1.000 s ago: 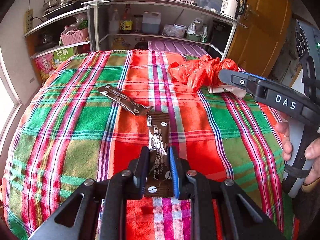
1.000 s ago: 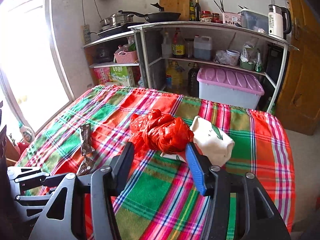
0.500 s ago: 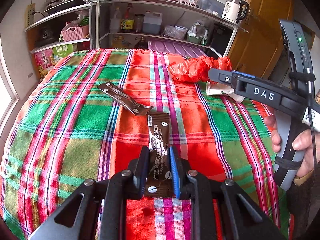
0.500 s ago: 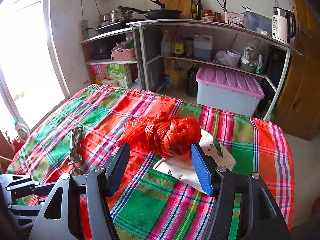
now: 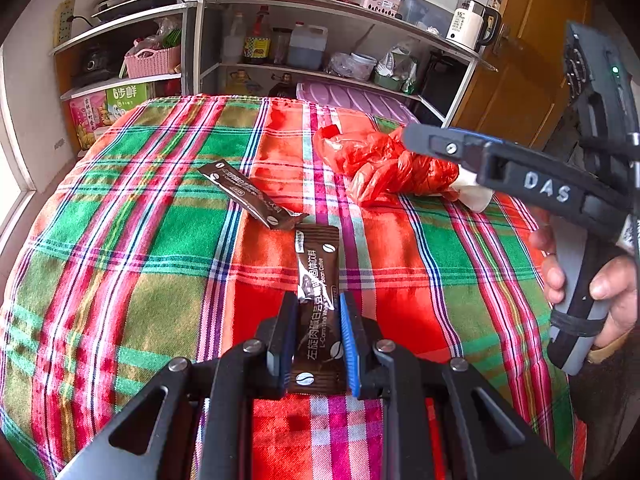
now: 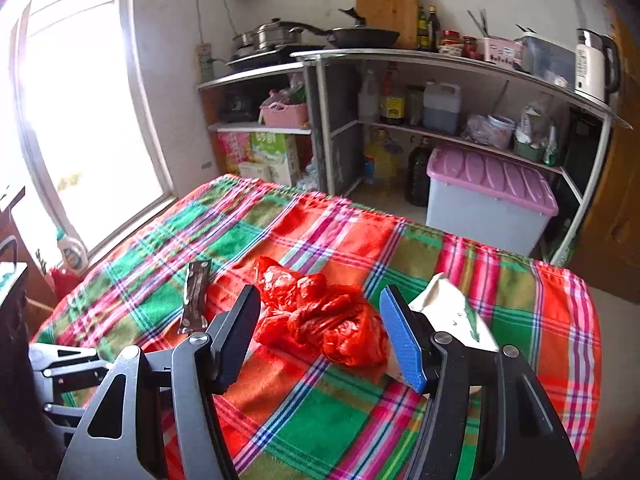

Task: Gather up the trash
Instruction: 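Grasp the red plastic bag with the right gripper while the left gripper holds the brown wrapper, then lift the red plastic bag with the right gripper while the left gripper holds the wrapper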

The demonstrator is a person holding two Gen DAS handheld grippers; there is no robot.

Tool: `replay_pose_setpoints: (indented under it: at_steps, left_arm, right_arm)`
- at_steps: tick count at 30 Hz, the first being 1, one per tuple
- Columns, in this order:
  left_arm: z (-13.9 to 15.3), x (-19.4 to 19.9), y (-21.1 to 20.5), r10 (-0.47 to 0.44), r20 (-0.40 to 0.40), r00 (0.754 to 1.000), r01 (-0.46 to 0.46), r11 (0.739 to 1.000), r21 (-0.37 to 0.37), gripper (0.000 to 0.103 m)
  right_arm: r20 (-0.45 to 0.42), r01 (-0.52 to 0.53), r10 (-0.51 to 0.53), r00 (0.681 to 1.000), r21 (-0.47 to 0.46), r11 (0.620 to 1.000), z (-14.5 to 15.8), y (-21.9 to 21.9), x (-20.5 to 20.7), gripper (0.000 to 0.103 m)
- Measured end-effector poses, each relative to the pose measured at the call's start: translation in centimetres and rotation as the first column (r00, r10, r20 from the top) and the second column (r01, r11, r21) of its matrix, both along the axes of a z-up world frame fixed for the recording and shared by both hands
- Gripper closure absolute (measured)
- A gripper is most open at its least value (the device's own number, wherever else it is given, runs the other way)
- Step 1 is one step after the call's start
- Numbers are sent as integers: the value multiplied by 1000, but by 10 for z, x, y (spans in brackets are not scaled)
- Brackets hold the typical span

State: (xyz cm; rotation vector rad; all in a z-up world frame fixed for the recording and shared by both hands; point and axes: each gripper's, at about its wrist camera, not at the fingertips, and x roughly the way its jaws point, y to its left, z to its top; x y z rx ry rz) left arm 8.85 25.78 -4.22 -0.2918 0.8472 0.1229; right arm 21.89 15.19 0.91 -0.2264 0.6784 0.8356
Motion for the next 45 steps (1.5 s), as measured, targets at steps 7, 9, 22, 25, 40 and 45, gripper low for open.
replay_pose_setpoints:
  at_steps: [7,9,22,25,40,45]
  left_arm:
    - [-1,-2,4,10,5,1000,-10,1000,-20,80]
    - [-1,-2,4,11,6,1000,-11,1000,-24,80]
    - [-2,-2,7,12,8,1000,-12,1000,-28,80]
    - [-2,-1,7,15,6,1000,-15,1000,-23,80]
    - [0,0,0,10,-3,1000,-10,1000,3,81]
    - [3,-7,-7,2,-3,1000,-2,1000,0,82]
  right_arm:
    - [13,-58,60,998,-96,994,-19,19,2,40]
    - [-26,-85,83,996,-104,991,-20,16,-2,40]
    - [63,-100,118,991,-229,968,-33,34,-9,39]
    - [81,-63,90,993,-284,957,-39,36,-5,39]
    - [24,-13,17,1000,-161,987,-23,14,-21,49]
    - [33,-5,10,999,-145,989,-9,-2,-45,49]
